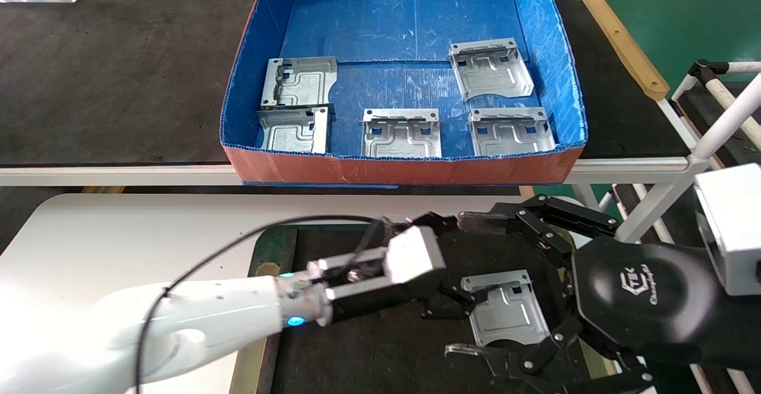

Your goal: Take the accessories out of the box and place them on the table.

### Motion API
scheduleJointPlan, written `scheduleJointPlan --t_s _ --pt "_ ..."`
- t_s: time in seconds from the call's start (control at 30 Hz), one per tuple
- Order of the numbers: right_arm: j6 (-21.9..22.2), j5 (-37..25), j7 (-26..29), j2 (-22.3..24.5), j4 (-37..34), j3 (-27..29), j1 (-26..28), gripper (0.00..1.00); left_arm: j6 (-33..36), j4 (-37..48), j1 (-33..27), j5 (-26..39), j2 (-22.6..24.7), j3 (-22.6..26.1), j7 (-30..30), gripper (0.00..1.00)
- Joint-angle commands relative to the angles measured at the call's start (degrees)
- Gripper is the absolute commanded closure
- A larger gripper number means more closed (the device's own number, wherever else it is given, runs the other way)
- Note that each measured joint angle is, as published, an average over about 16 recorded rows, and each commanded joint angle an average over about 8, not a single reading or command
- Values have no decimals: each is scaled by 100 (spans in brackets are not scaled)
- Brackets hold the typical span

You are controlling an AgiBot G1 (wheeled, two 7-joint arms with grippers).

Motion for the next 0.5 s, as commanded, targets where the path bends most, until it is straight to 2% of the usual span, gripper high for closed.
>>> scheduleJointPlan --t_s 0.03,0.5 --pt "0 0 0 0 0 0 0 0 199 -99 58 48 -142 -221 -200 0" --pt "0 1 -1 1 -1 -2 1 0 1634 -810 479 393 -1161 -1812 -1635 0"
